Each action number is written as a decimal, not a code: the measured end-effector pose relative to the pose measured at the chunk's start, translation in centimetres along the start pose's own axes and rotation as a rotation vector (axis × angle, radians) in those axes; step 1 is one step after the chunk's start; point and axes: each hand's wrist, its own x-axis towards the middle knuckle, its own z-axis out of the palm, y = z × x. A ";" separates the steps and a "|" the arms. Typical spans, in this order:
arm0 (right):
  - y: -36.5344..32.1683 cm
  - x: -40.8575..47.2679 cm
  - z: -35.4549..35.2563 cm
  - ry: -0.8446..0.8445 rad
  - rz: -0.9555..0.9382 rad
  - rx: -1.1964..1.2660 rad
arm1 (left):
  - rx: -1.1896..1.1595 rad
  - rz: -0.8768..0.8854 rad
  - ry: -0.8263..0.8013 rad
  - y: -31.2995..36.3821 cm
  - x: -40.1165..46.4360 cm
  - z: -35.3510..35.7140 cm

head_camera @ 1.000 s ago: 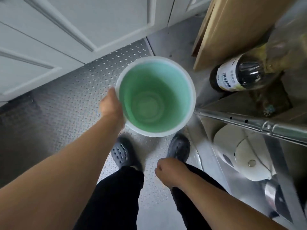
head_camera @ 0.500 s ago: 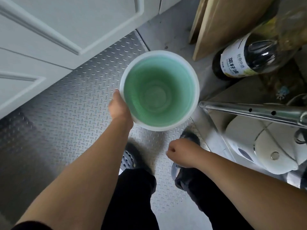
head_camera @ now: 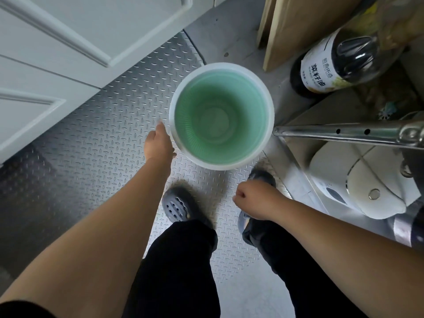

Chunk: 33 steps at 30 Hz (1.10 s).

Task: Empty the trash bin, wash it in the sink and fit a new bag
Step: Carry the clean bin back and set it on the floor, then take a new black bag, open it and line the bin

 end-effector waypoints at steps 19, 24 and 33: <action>-7.9 -34.2 -9.0 0.008 -0.091 -0.029 | 0.643 0.094 -0.318 6.8 -37.1 -18.1; -8.6 -41.7 -12.4 0.034 -0.072 -0.064 | 0.725 0.215 -0.319 11.6 -44.4 -21.1; -7.8 -49.7 -14.6 0.222 0.105 0.038 | 0.876 0.304 -0.406 14.3 -47.2 -26.8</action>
